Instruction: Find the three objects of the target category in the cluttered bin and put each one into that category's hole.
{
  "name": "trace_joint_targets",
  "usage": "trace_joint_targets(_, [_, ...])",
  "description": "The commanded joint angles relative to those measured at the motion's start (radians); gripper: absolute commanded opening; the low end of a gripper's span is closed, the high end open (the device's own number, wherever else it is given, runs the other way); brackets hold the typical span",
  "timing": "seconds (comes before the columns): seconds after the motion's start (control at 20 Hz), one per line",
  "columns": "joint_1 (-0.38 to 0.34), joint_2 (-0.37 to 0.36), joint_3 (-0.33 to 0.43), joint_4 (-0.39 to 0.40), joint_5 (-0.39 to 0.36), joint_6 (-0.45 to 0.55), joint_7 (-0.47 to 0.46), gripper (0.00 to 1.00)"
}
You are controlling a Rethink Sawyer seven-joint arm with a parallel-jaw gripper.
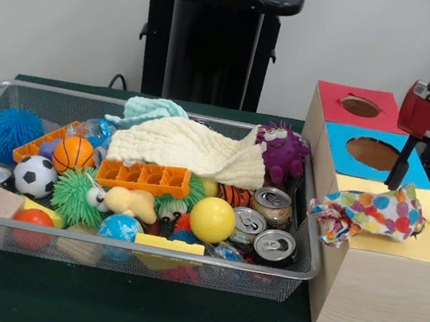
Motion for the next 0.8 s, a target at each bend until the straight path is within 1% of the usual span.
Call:
trace_joint_targets(0.05, [0.005,-0.016,0.001,-0.008,-0.010,0.174,0.194,1.00])
trace_joint_targets(0.15, [0.015,-0.025,-0.024,-0.030,-0.019,0.237,0.195,1.00])
trace_joint_targets(0.25, [0.017,-0.034,-0.037,-0.040,-0.022,0.274,0.190,1.00])
trace_joint_targets(0.4, [-0.001,-0.035,-0.046,-0.080,-0.024,0.330,0.170,1.00])
trace_joint_targets(0.8, [-0.042,-0.041,-0.040,-0.119,-0.014,0.351,0.151,1.00])
